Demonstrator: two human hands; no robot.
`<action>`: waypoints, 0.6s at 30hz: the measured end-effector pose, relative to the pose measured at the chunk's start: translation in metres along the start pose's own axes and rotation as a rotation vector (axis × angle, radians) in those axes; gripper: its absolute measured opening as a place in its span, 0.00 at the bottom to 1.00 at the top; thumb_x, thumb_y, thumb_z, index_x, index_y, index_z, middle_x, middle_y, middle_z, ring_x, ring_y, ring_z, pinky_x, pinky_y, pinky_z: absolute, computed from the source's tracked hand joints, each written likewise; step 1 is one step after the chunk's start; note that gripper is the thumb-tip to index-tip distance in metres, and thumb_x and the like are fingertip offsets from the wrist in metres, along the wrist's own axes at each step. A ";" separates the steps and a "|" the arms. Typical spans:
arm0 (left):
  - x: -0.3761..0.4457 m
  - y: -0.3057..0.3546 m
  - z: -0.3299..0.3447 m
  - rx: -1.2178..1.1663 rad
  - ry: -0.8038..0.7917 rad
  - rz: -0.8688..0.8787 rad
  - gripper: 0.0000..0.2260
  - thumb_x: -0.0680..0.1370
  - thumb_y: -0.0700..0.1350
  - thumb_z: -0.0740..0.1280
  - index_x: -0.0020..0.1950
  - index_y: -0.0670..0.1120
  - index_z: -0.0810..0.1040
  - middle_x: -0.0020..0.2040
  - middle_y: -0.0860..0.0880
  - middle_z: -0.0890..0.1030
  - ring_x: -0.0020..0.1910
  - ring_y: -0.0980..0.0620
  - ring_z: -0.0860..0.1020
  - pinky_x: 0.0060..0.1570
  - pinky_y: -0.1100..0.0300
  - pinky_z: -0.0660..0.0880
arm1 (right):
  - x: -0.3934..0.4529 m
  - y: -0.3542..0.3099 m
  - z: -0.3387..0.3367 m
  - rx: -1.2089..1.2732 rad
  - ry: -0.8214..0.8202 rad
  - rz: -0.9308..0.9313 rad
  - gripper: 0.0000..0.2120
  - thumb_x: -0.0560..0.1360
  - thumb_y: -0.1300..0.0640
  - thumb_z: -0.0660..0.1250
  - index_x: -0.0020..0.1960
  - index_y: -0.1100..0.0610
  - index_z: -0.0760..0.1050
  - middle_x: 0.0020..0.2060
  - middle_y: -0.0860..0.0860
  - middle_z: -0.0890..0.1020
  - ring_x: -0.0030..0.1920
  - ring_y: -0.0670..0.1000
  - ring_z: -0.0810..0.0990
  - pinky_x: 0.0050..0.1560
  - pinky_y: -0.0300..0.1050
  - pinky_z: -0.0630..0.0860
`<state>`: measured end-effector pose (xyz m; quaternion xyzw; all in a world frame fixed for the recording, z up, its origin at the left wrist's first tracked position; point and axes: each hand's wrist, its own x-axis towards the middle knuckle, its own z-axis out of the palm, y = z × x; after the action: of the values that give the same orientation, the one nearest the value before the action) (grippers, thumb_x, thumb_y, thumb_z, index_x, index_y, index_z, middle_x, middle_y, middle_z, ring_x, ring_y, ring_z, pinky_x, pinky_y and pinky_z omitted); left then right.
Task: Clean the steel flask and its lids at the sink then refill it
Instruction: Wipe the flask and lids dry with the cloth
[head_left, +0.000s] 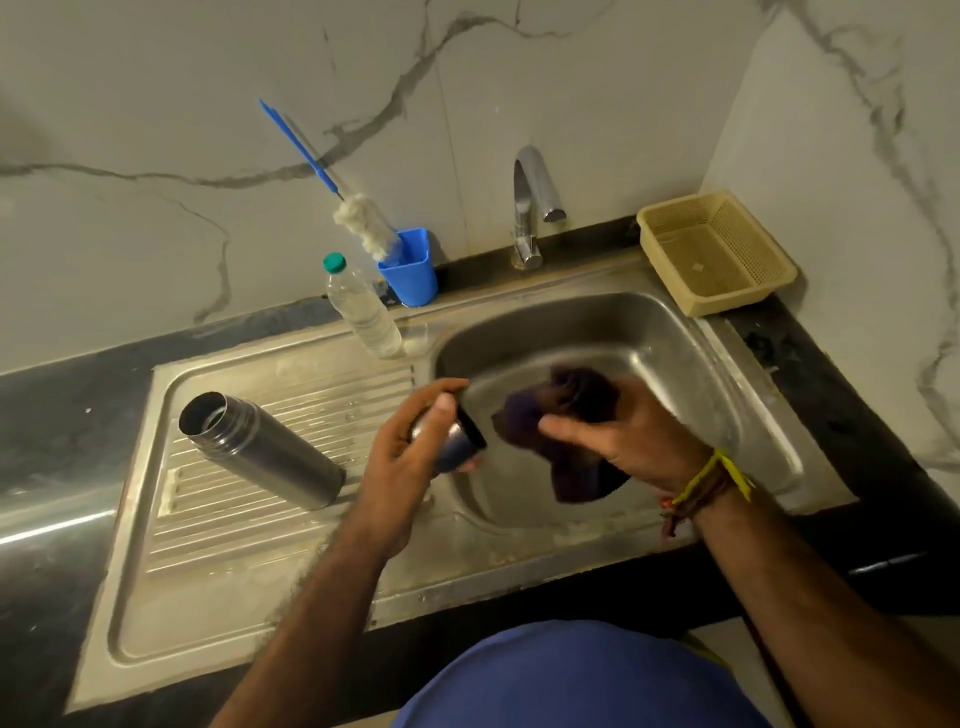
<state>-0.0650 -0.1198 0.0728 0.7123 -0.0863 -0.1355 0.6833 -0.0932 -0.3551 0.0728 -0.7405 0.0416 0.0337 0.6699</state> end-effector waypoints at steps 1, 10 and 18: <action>0.002 -0.001 0.003 -0.128 0.113 -0.048 0.11 0.84 0.52 0.63 0.60 0.49 0.80 0.57 0.43 0.83 0.58 0.41 0.82 0.55 0.43 0.81 | 0.002 0.002 -0.004 -0.008 0.134 0.017 0.12 0.71 0.63 0.76 0.52 0.51 0.83 0.46 0.48 0.87 0.50 0.46 0.85 0.60 0.50 0.80; 0.012 -0.006 0.061 -0.187 0.246 -0.144 0.23 0.77 0.55 0.66 0.46 0.32 0.75 0.40 0.41 0.76 0.41 0.46 0.73 0.43 0.57 0.79 | -0.015 0.002 0.049 -0.554 0.426 -0.382 0.20 0.67 0.68 0.70 0.58 0.58 0.81 0.54 0.53 0.83 0.53 0.56 0.81 0.55 0.54 0.79; 0.010 -0.003 0.061 -0.185 0.265 -0.116 0.09 0.83 0.38 0.65 0.45 0.40 0.82 0.41 0.42 0.82 0.43 0.46 0.80 0.46 0.55 0.80 | -0.008 0.009 0.048 -0.663 0.372 -0.432 0.30 0.64 0.72 0.68 0.66 0.58 0.78 0.62 0.54 0.81 0.61 0.57 0.78 0.61 0.58 0.77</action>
<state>-0.0748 -0.1802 0.0672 0.6617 0.0586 -0.0870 0.7424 -0.1015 -0.3083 0.0603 -0.9007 -0.0071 -0.2297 0.3687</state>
